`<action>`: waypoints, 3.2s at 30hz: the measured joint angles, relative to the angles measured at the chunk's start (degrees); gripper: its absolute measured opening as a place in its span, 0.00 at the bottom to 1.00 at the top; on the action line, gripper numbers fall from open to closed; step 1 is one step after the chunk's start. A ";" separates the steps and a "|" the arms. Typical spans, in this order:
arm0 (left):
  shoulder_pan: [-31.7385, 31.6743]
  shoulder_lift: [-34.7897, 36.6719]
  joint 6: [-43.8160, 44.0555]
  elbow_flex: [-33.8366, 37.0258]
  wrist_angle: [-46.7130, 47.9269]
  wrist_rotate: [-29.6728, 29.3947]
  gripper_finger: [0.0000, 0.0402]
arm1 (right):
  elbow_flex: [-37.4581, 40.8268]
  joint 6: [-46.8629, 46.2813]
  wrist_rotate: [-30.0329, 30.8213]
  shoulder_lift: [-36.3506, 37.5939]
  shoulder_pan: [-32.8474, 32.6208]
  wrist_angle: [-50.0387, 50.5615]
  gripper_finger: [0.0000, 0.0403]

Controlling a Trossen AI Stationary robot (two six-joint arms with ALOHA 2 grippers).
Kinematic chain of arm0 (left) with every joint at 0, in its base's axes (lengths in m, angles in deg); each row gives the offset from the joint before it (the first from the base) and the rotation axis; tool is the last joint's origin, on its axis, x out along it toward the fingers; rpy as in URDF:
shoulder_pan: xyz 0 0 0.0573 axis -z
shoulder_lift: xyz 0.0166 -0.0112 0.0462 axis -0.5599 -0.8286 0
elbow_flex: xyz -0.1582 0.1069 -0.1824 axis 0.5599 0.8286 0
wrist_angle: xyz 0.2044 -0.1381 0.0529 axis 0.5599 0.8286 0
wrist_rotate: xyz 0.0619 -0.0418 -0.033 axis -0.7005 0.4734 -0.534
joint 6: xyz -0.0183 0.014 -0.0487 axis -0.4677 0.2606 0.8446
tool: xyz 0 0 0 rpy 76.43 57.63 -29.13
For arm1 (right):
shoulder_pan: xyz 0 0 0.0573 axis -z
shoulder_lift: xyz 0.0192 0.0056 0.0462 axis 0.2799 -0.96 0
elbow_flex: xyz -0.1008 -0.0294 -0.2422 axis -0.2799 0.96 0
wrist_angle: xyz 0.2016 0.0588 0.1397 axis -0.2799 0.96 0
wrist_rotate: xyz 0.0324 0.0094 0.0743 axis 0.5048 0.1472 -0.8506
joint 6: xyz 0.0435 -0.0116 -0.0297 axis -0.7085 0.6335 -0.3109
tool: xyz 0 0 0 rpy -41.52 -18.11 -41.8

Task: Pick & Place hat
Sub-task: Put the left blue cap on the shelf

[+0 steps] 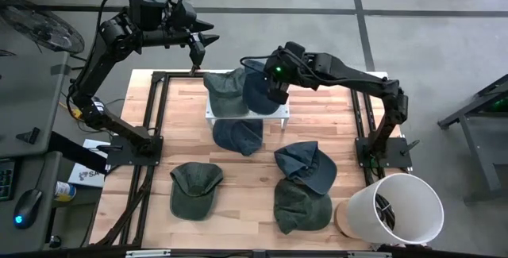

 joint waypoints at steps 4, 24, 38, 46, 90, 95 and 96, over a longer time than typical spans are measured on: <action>0.00 0.00 -0.04 0.00 -0.04 0.02 0.45 | 1.62 2.99 -0.08 0.00 1.33 -2.69 0.00; 0.00 -0.02 -0.15 0.00 -1.90 0.11 0.45 | 11.58 14.71 -11.11 0.02 8.00 -13.26 0.00; 0.00 -0.02 -0.17 0.00 -1.86 0.11 0.45 | 13.94 14.43 -8.63 0.62 8.68 -14.90 0.05; 0.00 -0.02 -0.17 0.00 -1.83 0.42 0.45 | 13.91 14.07 -8.19 3.26 8.41 -15.09 0.23; 0.02 -0.02 0.04 0.00 -1.51 1.88 0.45 | 13.87 -11.38 20.85 -7.47 -18.68 -9.57 0.45; 0.02 -0.02 0.02 0.00 -1.53 1.92 0.45 | 13.87 -14.49 20.51 -9.12 -17.78 -8.23 0.45; 0.02 -0.02 0.02 0.00 -1.53 1.92 0.45 | 13.87 -14.49 20.37 -9.40 -17.54 -8.15 0.45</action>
